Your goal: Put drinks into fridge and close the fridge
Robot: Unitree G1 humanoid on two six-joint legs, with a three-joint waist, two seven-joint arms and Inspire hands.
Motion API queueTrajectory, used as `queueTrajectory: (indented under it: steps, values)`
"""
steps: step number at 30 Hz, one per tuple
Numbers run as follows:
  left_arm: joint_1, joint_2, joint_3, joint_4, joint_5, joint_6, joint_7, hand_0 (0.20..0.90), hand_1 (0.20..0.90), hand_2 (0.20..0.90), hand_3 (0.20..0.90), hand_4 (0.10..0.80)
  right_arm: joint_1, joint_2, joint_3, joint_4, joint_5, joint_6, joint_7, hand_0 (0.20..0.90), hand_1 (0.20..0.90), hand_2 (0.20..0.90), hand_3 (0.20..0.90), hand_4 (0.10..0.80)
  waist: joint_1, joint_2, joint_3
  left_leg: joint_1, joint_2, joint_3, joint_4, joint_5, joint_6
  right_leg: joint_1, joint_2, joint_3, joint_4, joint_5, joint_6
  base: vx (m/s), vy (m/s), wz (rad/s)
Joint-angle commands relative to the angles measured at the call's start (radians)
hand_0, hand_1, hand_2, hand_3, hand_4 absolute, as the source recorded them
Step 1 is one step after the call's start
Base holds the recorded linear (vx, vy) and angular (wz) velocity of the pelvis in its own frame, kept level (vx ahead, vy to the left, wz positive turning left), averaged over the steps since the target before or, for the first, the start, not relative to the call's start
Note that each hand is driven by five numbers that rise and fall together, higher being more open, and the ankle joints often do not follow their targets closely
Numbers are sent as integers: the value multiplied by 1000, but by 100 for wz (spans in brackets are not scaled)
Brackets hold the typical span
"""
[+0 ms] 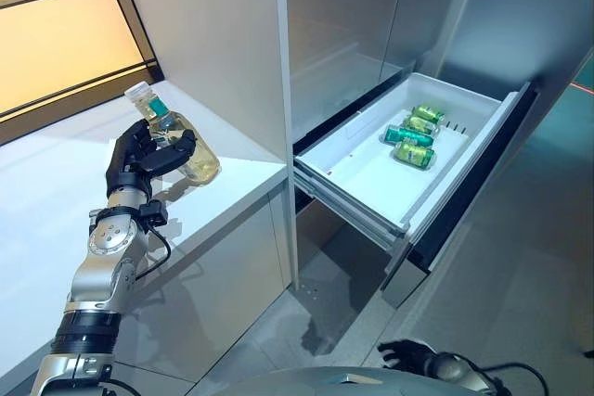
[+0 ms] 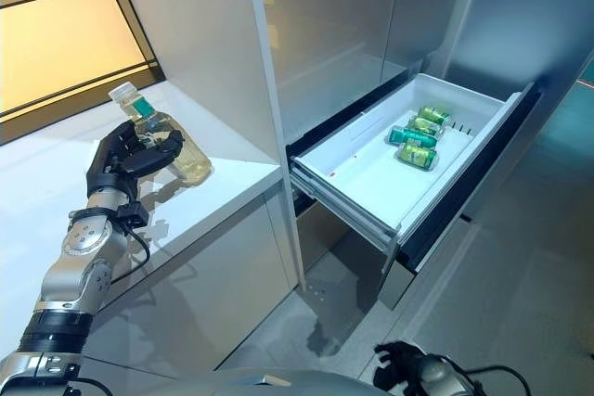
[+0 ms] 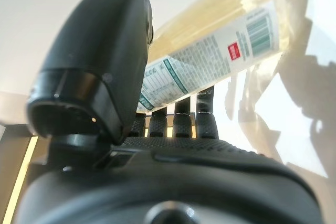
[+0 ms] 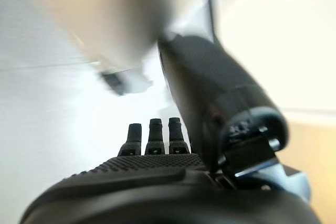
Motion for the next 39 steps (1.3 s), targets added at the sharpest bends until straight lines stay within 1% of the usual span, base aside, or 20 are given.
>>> queueTrajectory:
  steps: [1,4,5,7,8,10,11,12,13,15,17,23,25,26,28,30,31,32,35,39]
  values:
    - [-245,92,24,-202,-4,-219,2,300,300,300,200,100,-85,4,48,-106,-86,-59,29,900,900,900,900,800,9,-17,-20,5,-95,2,2,-75,70,-21,-9,32,18,15,39,-26,0,10]
    - [-249,98,5,-214,-4,-235,3,300,300,300,200,100,-113,-36,89,-222,-131,-102,78,900,900,900,900,800,16,-22,-17,-4,-97,0,2,-62,69,-29,-12,28,21,25,41,-51,3,4]
    - [-249,97,-3,-219,0,-237,6,300,300,300,200,100,-121,-42,96,-255,-58,-104,111,900,900,900,900,800,17,-24,-17,-5,-99,-3,2,-62,69,-31,-12,28,22,26,41,-59,7,4]
    - [-239,94,6,-204,1,-260,-7,300,300,300,200,100,-109,-50,102,-223,-185,-247,83,900,900,900,900,800,15,-21,-16,-8,-99,-4,2,-59,70,-34,-9,32,24,29,41,-14,4,2]
    - [-240,98,3,-207,0,-258,1,300,300,300,200,100,-103,-53,116,-214,-203,-212,115,900,900,900,900,800,14,-20,-16,-2,-99,-3,2,-71,71,-29,-10,33,20,20,42,0,0,0]
    - [-249,102,1,-214,-4,-250,6,300,300,300,200,100,-101,-53,145,-218,-206,-264,101,900,900,900,900,800,14,-19,-12,-4,-98,1,2,-71,73,-29,-12,31,20,20,45,-20,17,0]
    - [-263,104,-20,-216,-2,-249,22,300,300,300,200,100,-124,-65,186,-320,-259,-454,-35,900,900,900,900,800,17,-16,-10,-3,-101,-1,2,-71,77,-30,-13,31,21,21,50,-72,45,-1]
    - [-271,99,-38,-222,9,-250,40,300,300,300,200,100,-136,-54,203,-382,-198,-294,133,900,900,900,900,800,16,-16,-10,-11,-105,-1,2,-60,78,-40,-16,30,23,31,52,-71,50,0]
    - [-273,87,-42,-220,20,-256,37,300,300,300,200,100,-139,-51,222,-402,-213,-260,133,900,900,900,900,800,19,-15,-8,-13,-104,0,2,-58,78,-41,-17,31,24,31,51,-64,39,1]
    - [-278,85,-57,-234,30,-255,50,300,300,300,200,100,-140,-47,254,-426,-226,-286,126,900,900,900,900,800,22,-16,-7,-13,-105,1,2,-62,79,-41,-19,29,23,28,54,-17,12,0]
    - [-284,105,-59,-244,9,-259,43,300,300,300,200,100,-158,-60,254,-468,-196,-300,163,900,900,900,900,800,24,-19,-5,-9,-105,3,2,-62,79,-37,-20,29,21,29,53,0,0,0]
    - [-287,118,-82,-291,50,-295,21,300,300,300,200,100,-266,-99,221,-627,-93,-258,248,900,900,900,900,800,38,-34,-11,-10,-105,-3,2,-54,72,-37,-20,25,24,34,52,0,0,0]
    - [-272,124,-67,-304,69,-324,2,300,300,300,200,100,-281,-121,205,-646,-50,-287,280,900,900,900,900,800,44,-35,-13,-13,-104,-5,2,-51,73,-40,-18,27,25,35,51,0,0,0]
    - [-257,129,-59,-310,77,-346,-8,300,300,300,200,100,-268,-126,198,-652,-40,-336,273,900,900,900,900,800,44,-34,-13,-14,-103,-3,2,-51,74,-42,-19,27,26,35,52,0,0,0]
    - [-244,149,-39,-331,87,-365,-13,300,300,300,200,100,-248,-136,180,-713,-36,-337,283,900,900,900,900,800,40,-33,-13,-16,-104,2,2,-53,77,-43,-18,31,25,35,53,-31,18,1]
    - [-238,179,-19,-361,104,-368,-24,300,300,300,200,100,-243,-161,145,-827,4,-294,320,900,900,900,900,800,36,-32,-11,-15,-103,9,2,-54,78,-44,-18,35,26,36,55,-20,11,0]
    - [-238,179,-19,-362,104,-368,-24,300,300,300,200,100,-243,-161,144,-829,4,-293,320,900,900,900,900,800,36,-32,-11,-15,-103,9,2,-54,78,-44,-18,35,26,36,55,0,0,0]
    - [-235,204,-5,-380,108,-373,-33,300,300,300,200,100,-253,-185,107,-909,68,-255,354,900,900,900,900,800,34,-33,-10,-14,-102,12,2,-53,77,-43,-17,38,27,37,56,0,0,0]
    - [-227,223,7,-391,130,-393,-48,300,300,300,200,100,-273,-213,56,-964,177,-227,396,900,900,900,900,800,33,-34,-8,-12,-101,14,2,-52,75,-42,-16,40,28,39,55,0,0,0]
    - [-188,250,42,-401,130,-434,-105,300,300,300,200,100,-291,-248,-30,-1043,404,-184,507,900,900,900,900,800,36,-36,-11,-12,-102,13,2,-50,74,-42,-15,40,27,42,55,0,0,0]
